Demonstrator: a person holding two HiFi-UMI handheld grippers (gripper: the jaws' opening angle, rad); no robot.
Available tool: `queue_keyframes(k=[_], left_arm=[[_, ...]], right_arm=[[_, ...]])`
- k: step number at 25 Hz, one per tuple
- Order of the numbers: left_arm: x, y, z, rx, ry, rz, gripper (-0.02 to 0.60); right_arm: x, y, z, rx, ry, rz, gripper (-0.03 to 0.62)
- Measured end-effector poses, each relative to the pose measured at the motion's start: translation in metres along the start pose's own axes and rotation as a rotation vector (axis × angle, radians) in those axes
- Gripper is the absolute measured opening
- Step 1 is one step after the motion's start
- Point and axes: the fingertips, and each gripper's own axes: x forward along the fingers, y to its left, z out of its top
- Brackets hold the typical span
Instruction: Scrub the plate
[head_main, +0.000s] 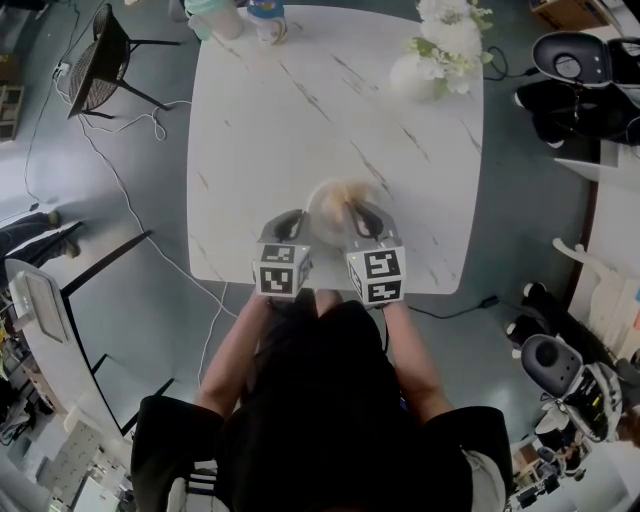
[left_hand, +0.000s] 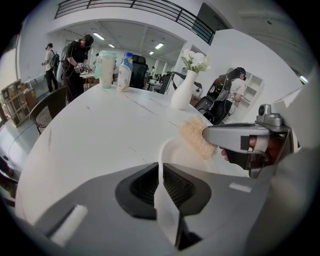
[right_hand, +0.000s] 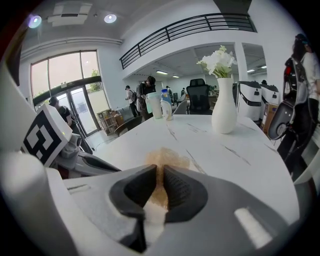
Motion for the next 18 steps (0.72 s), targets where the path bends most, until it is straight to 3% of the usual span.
queue_keyframes(k=[9, 18], left_arm=[[-0.007, 0.002, -0.006, -0.005, -0.008, 0.003, 0.034], [0.0, 0.0, -0.013, 0.007, 0.01, -0.012, 0.032]], right_arm=[[0.006, 0.04, -0.003, -0.034, -0.002, 0.082, 0.048], [0.022, 0.054, -0.021, -0.036, 0.058, 0.11, 0.048]])
